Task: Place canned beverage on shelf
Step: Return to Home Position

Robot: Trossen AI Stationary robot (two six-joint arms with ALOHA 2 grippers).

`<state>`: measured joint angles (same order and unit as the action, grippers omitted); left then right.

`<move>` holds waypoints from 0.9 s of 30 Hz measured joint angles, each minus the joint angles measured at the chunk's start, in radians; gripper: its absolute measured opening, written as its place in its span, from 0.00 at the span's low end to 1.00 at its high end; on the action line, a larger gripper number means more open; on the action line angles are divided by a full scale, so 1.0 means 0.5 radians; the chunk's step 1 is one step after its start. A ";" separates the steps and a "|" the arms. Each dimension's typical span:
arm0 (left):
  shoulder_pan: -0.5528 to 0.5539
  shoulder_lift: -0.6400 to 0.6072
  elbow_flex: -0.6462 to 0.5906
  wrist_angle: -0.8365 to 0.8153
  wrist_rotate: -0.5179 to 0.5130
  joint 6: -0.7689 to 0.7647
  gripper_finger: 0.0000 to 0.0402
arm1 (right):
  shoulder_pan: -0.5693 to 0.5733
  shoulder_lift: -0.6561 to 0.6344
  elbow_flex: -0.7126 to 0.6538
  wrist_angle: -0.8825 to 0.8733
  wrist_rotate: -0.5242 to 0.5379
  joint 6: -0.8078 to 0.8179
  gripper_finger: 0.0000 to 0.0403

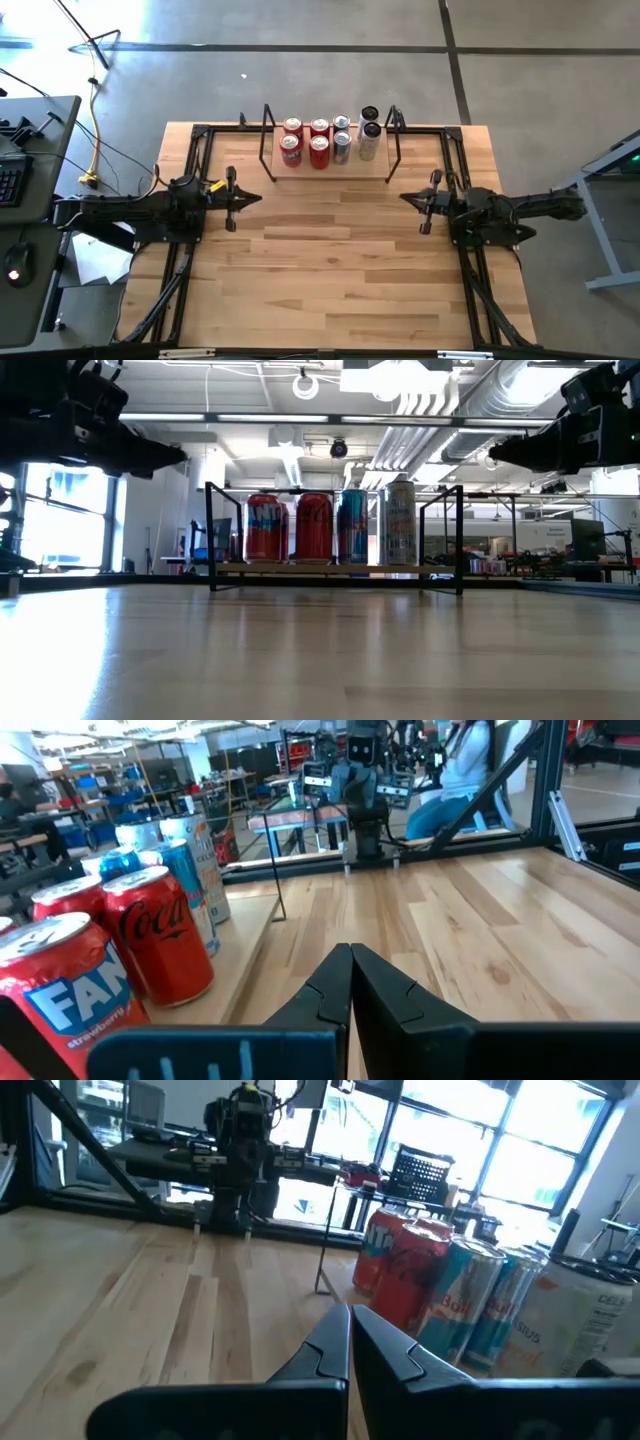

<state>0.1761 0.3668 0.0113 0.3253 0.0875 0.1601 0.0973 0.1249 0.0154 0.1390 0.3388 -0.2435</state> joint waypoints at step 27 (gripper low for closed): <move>0.000 -0.727 0.005 -0.600 -0.008 0.015 0.00 | -0.383 -0.249 0.000 -0.202 -0.155 0.123 0.00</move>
<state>0.1761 0.0033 0.0135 0.0253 0.0838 0.1677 -0.0940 0.0002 0.0154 0.0380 0.2611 -0.1821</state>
